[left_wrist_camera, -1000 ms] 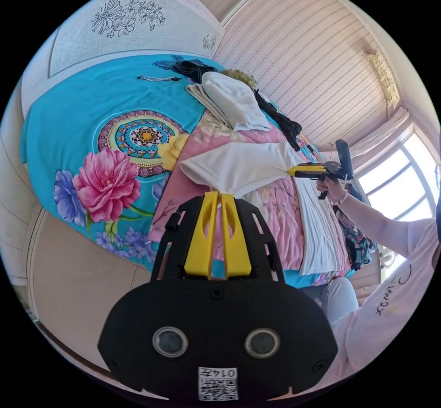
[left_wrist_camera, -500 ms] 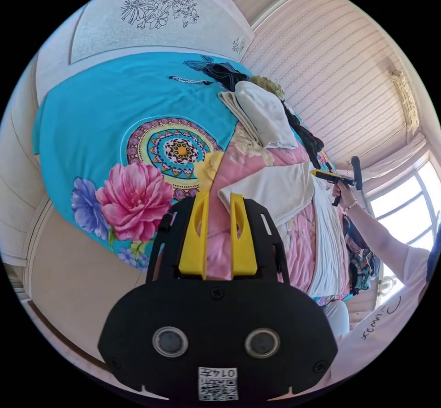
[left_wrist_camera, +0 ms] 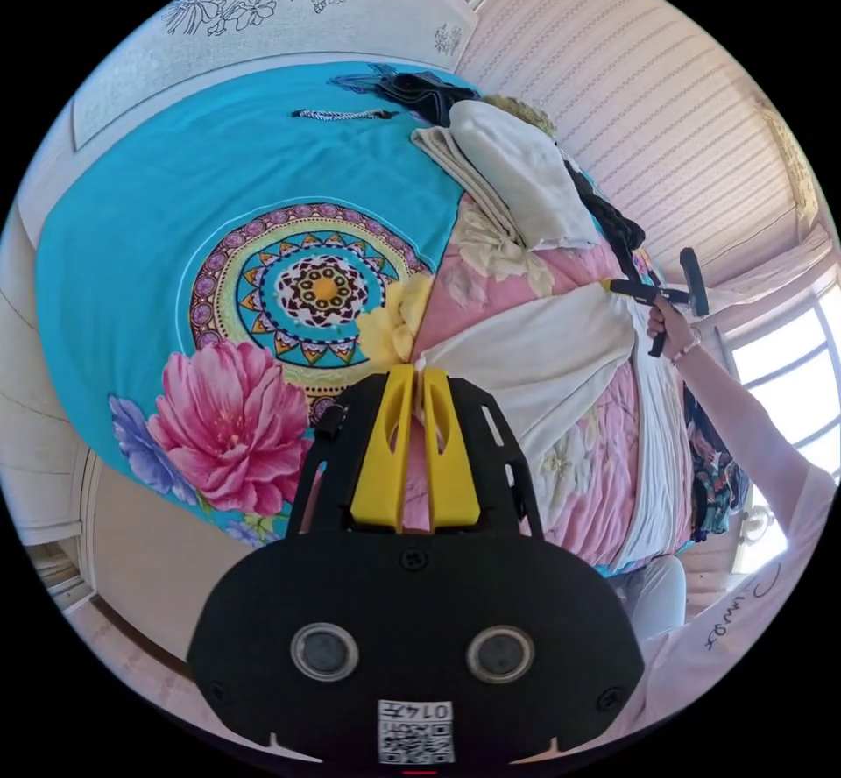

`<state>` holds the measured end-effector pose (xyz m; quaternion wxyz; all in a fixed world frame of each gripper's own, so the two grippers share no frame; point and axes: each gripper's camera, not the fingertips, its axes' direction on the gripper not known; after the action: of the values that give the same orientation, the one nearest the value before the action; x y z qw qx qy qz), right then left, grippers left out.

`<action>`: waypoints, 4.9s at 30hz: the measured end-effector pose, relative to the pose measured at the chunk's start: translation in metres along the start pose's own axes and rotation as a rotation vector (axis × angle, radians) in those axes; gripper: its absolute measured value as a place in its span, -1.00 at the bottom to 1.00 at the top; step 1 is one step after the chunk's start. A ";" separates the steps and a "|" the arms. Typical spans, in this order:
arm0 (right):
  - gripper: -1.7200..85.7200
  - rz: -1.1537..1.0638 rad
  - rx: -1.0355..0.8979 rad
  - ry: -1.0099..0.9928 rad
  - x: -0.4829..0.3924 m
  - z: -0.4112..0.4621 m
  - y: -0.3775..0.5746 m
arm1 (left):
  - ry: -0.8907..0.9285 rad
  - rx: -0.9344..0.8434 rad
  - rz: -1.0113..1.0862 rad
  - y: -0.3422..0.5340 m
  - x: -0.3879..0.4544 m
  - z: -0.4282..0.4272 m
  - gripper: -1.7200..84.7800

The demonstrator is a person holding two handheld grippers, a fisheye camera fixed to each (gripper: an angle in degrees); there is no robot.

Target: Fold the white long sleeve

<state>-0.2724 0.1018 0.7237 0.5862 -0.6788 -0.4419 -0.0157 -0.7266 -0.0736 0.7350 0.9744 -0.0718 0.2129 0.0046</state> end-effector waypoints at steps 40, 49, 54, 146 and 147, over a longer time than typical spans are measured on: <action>-0.78 1.098 0.614 0.095 0.299 -0.213 0.856 | 0.391 -0.537 1.428 0.281 1.119 0.208 -0.75; -0.78 1.106 0.628 0.058 0.320 -0.209 0.883 | 0.131 -0.667 1.538 0.349 1.191 0.295 -0.77; -0.89 1.110 0.624 -0.013 0.332 -0.209 0.890 | 0.179 -0.665 1.489 0.333 1.198 0.286 -0.95; -0.93 0.452 0.350 -0.182 0.307 -0.089 0.353 | 0.322 -0.172 0.721 -0.241 0.720 0.290 -0.75; -0.93 0.461 0.347 -0.182 0.304 -0.089 0.353 | 0.315 -0.159 0.729 -0.235 0.705 0.276 -0.75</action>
<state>0.1755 0.2341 0.6398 0.6396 -0.6496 -0.3228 0.2545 0.0383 -0.2826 0.7220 0.8557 -0.0667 0.3703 0.3552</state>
